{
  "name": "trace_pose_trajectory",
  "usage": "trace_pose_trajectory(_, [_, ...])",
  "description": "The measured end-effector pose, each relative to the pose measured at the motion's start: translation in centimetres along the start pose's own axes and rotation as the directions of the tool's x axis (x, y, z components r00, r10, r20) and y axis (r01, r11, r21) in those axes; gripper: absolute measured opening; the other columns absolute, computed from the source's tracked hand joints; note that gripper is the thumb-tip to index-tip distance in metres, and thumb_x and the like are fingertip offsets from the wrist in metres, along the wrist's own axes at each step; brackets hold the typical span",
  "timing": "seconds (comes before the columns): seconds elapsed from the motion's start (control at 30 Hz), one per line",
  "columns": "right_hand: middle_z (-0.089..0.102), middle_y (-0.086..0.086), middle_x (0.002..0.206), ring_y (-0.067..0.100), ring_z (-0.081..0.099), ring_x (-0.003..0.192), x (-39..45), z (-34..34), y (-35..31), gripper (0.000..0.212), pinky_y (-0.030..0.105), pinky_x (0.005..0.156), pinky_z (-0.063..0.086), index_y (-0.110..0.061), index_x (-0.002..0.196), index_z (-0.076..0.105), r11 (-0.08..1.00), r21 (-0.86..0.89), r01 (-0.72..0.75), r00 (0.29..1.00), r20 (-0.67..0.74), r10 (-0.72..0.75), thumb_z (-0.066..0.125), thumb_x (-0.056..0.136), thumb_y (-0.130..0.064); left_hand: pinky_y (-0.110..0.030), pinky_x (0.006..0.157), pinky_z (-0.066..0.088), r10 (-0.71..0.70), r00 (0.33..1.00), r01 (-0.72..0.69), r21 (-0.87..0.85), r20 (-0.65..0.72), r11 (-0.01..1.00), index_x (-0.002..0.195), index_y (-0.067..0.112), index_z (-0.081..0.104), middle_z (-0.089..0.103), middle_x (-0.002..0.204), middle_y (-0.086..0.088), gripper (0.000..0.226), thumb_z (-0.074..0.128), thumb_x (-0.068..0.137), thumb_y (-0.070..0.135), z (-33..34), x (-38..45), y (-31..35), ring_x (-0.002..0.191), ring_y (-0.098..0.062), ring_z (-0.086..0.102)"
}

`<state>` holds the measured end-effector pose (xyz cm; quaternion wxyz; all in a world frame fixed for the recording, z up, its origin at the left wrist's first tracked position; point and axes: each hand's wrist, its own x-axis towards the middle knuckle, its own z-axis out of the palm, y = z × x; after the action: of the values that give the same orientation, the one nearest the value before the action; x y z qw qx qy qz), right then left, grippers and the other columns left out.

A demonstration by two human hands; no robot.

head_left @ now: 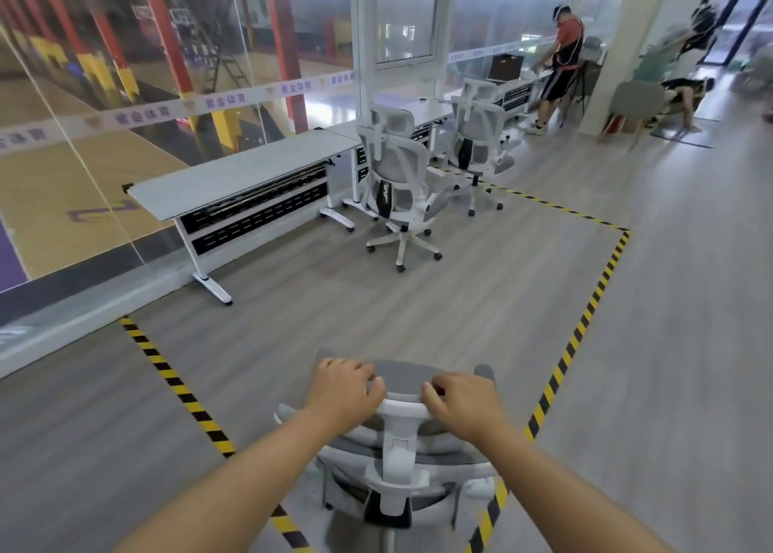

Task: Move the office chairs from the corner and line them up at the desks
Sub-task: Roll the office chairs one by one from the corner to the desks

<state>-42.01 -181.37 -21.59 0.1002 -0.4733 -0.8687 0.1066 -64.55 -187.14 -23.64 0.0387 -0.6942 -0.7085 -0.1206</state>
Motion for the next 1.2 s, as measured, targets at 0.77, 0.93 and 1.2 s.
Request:
trace_pose_trajectory(0.77, [0.054,0.001,0.059,0.017,0.048,0.055,45.1,9.5,-20.3,0.052,0.034,0.05,0.032,-0.015,0.065,0.053,0.968,-0.075,0.24,0.97,0.061,-0.236,0.035,0.094,-0.055,-0.044,0.098,0.041,-0.34,0.937,0.347,0.091,-0.081,0.933,0.074,0.021,0.068,0.068,0.076,0.001,0.042,0.035,0.089,0.044,0.9,20.8,-40.3,0.078,-0.025,0.063])
trace_pose_trajectory(0.93, [0.053,0.003,0.056,0.018,0.047,0.053,54.4,11.2,-24.9,0.055,0.033,0.049,0.031,-0.015,0.061,0.05,0.976,-0.083,0.203,0.976,0.097,-0.195,0.032,0.092,-0.056,-0.05,0.11,0.03,-0.333,0.943,0.333,0.09,-0.016,0.938,0.089,0.022,0.069,0.069,0.092,0.0,0.053,0.022,0.09,0.047,-0.1,26.3,-48.8,0.096,-0.026,0.059])
trace_pose_trajectory(1.2, [0.048,0.002,0.052,0.017,0.043,0.049,66.0,14.3,-32.0,0.053,0.032,0.048,0.03,-0.014,0.057,0.044,0.996,-0.066,0.061,0.996,0.065,-0.056,0.032,0.088,-0.056,-0.047,0.109,0.03,-0.224,0.974,0.219,0.11,0.039,0.97,0.091,0.022,0.07,0.07,0.093,-0.001,0.054,0.022,0.09,0.048,-0.1,34.8,-62.8,0.097,-0.025,0.06])
